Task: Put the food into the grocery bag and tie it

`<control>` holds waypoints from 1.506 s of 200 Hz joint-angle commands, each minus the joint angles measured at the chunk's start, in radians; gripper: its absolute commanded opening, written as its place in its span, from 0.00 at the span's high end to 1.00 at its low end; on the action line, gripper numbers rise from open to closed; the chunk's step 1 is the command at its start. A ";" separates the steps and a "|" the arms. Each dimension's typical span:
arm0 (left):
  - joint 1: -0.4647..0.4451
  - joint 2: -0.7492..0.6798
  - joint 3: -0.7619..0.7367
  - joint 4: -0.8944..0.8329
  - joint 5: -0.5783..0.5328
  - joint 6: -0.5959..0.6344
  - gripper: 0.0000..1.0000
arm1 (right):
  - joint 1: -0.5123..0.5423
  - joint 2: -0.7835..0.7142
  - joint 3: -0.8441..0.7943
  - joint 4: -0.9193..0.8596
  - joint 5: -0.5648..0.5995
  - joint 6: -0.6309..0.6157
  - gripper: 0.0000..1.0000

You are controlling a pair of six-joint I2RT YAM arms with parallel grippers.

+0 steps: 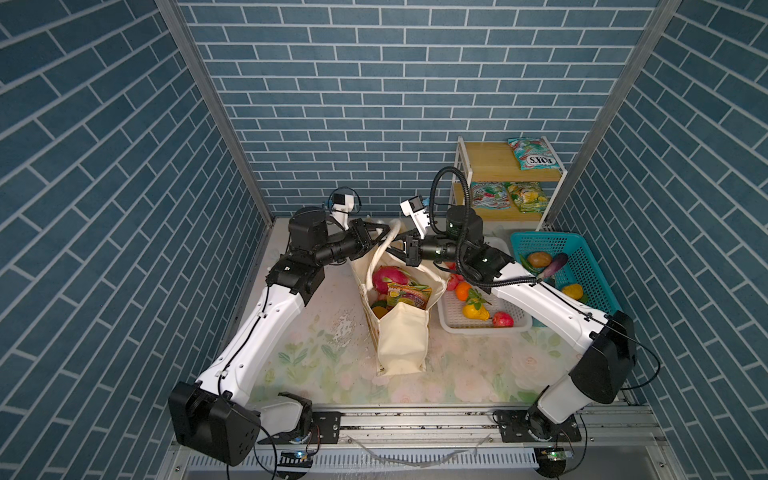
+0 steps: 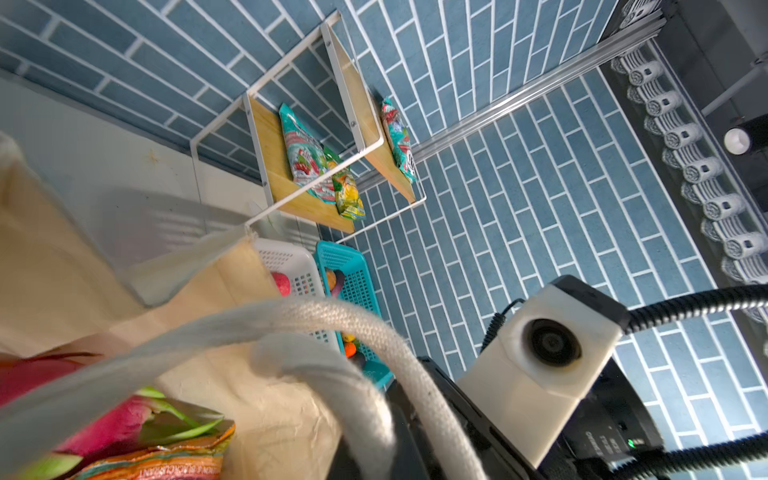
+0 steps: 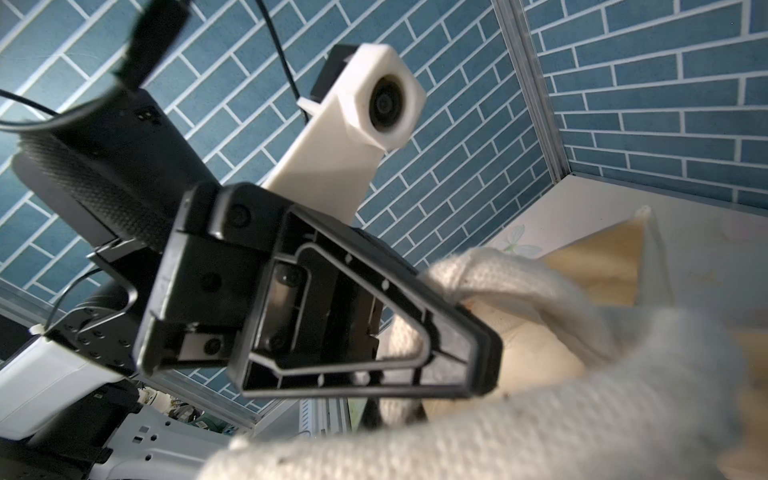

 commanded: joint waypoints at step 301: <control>-0.009 0.046 0.162 0.222 0.148 0.002 1.00 | -0.116 -0.324 0.090 -0.442 0.238 -0.336 0.48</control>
